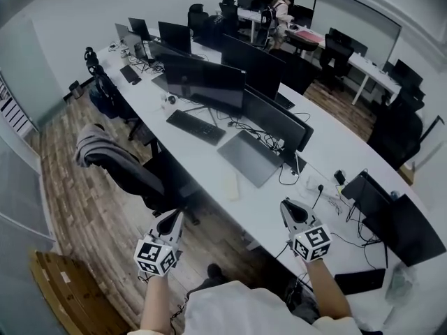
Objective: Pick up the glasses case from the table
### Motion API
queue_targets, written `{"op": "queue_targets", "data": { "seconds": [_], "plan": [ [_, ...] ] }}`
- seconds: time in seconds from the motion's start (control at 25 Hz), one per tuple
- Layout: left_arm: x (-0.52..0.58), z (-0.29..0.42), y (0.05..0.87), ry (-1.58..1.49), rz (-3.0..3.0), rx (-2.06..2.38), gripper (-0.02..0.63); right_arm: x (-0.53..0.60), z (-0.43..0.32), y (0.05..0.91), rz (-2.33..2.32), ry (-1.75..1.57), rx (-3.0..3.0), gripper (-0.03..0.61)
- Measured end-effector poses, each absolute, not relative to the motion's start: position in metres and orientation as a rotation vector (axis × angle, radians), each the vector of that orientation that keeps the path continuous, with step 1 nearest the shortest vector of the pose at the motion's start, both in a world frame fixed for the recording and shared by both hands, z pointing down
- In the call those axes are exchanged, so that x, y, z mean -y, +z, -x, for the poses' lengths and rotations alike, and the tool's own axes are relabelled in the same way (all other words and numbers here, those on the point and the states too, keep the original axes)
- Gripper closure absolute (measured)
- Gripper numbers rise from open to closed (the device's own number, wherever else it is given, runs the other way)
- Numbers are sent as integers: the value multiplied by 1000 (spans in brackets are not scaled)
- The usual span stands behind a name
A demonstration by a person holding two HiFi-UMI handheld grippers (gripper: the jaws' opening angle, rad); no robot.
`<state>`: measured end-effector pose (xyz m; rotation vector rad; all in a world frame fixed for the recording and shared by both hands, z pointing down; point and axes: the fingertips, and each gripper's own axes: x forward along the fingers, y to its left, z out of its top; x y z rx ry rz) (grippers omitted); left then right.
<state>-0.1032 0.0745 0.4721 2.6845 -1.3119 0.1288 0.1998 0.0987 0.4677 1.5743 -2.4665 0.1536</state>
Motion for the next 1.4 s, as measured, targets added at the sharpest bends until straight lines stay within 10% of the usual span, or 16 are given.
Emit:
{"op": "queue_targets", "data": {
  "seconds": [1.4],
  "plan": [
    [71, 145, 489, 136, -2667, 1268, 595, 49, -150, 484, -1562, 190, 2431, 557]
  ]
}}
